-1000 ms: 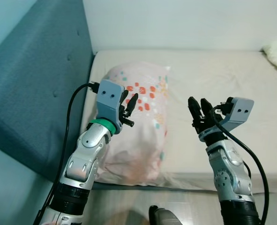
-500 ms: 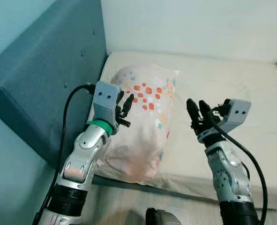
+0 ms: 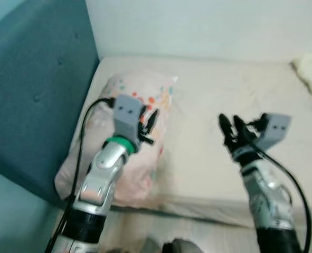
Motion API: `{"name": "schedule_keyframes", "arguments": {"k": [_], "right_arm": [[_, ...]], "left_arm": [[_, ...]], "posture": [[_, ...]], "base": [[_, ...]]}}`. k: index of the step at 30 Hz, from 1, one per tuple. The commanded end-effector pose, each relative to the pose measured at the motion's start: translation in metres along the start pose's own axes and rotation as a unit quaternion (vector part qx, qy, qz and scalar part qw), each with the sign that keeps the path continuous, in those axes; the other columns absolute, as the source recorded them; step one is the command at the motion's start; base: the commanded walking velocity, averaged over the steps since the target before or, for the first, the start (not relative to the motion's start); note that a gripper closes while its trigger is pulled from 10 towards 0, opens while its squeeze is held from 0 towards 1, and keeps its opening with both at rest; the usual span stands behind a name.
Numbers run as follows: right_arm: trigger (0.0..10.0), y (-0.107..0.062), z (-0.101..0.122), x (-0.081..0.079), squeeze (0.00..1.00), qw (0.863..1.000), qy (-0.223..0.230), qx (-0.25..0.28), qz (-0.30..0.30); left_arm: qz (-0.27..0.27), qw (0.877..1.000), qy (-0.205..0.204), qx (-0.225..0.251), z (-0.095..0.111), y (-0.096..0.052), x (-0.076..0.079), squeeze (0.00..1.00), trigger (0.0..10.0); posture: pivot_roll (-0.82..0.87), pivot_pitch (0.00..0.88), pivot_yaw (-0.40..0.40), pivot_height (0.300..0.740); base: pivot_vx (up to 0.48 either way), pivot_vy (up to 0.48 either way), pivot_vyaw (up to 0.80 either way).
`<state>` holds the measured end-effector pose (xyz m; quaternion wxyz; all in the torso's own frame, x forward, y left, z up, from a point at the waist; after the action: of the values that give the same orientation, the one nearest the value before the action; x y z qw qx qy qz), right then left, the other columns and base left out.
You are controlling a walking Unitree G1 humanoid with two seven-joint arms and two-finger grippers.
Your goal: Clean up the room
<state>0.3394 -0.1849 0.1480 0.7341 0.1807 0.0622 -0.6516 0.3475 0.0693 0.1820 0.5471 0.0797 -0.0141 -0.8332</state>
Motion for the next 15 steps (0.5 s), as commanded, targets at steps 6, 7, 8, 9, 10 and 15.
{"name": "schedule_keyframes", "arguments": {"k": [6, 7, 8, 9, 10, 15], "right_arm": [[10.0, -0.0025, -0.0089, -0.0016, 0.0, 1.0, -0.001, -0.014, 0.0], [10.0, -0.0026, -0.0093, -0.0016, 0.0, 1.0, -0.001, -0.015, 0.0], [10.0, -0.0027, -0.0095, -0.0015, 0.0, 1.0, -0.001, -0.016, 0.0], [10.0, -0.0027, -0.0096, -0.0015, 0.0, 1.0, -0.001, -0.016, 0.0], [10.0, -0.0028, -0.0099, -0.0013, 0.0, 1.0, -0.001, -0.016, 0.0], [10.0, -0.0035, -0.0106, -0.0005, 0.0, 1.0, -0.001, -0.018, -0.002]], "left_arm": [[0.005, 1.0, -0.002, -0.015, -0.0088, -0.003, -0.0032, 0.0, 10.0], [0.006, 1.0, -0.002, -0.015, -0.0089, -0.003, -0.0034, 0.0, 10.0], [0.006, 1.0, -0.002, -0.016, -0.009, -0.0029, -0.0035, 0.0, 10.0], [0.006, 1.0, -0.002, -0.016, -0.009, -0.0029, -0.0035, 0.0, 10.0], [0.006, 1.0, -0.002, -0.016, -0.0093, -0.0029, -0.0034, 0.0, 10.0], [0.006, 1.0, -0.002, -0.016, -0.0096, -0.0032, -0.0034, 0.0, 10.0]], "posture": [[-0.1, 0.014, 0.025, 0.725], [-0.1, 0.016, 0.025, 0.725], [-0.1, 0.016, 0.025, 0.725], [-0.1, 0.016, 0.025, 0.725], [-0.1, 0.017, 0.025, 0.725], [-0.1, 0.019, 0.025, 0.725]], "base": [[0.0, -0.366, 0.0], [0.0, -0.364, 0.0], [0.0, -0.364, 0.0], [0.0, -0.364, 0.0], [0.0, -0.368, 0.0], [0.0, -0.365, 0.0]]}}
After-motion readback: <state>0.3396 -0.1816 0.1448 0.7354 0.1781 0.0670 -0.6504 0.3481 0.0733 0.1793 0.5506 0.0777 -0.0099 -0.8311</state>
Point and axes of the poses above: a point about 5 cm out from each wrist's last joint towards the gripper, its own y axis pointing out of the wrist towards the gripper, its own z axis along the axis of the wrist's last joint, x = y × z, the point moved 4 cm from there along y, pointing out of the wrist towards the gripper, and after that the axes turned 3 degrees about y, right-handed, at the moved point
